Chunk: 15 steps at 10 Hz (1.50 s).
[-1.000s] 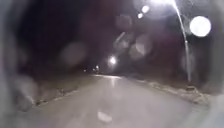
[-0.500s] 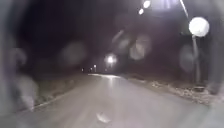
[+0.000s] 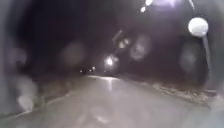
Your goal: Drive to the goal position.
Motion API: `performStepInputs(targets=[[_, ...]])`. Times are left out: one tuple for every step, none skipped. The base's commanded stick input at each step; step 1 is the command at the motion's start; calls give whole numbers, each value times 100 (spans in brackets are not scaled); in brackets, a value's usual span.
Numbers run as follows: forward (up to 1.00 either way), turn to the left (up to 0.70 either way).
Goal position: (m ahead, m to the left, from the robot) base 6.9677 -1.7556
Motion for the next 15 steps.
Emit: performStepInputs(targets=[[100,1],[100,1],[100,2],[100,2],[100,2],[100,1],[100,0],[100,1],[100,2],[100,2],[100,2],[100,2],[100,2],[100,2],[100,2]])
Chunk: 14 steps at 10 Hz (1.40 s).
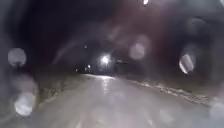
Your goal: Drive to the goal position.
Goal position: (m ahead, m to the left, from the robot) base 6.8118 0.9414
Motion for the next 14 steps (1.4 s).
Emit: performStepInputs(targets=[[100,2],[100,2],[100,2],[100,2],[100,2],[100,2],[100,2],[100,2],[100,2],[100,2],[100,2],[100,2],[100,3],[100,3]])
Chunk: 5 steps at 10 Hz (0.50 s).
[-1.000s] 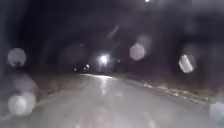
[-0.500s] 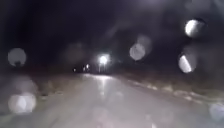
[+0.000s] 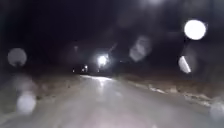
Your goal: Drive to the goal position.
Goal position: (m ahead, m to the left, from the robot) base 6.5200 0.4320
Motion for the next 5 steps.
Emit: performStepInputs(targets=[[100,3],[100,4],[100,4],[100,4],[100,5]])
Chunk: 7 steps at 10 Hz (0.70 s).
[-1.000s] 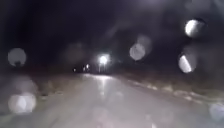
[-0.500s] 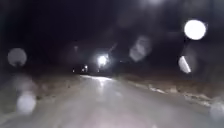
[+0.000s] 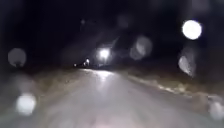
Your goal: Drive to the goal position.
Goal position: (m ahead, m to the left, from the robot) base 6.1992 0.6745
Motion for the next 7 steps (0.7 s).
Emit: performStepInputs(targets=[[100,5],[100,5],[100,5],[100,5],[100,5],[100,5],[100,5]])
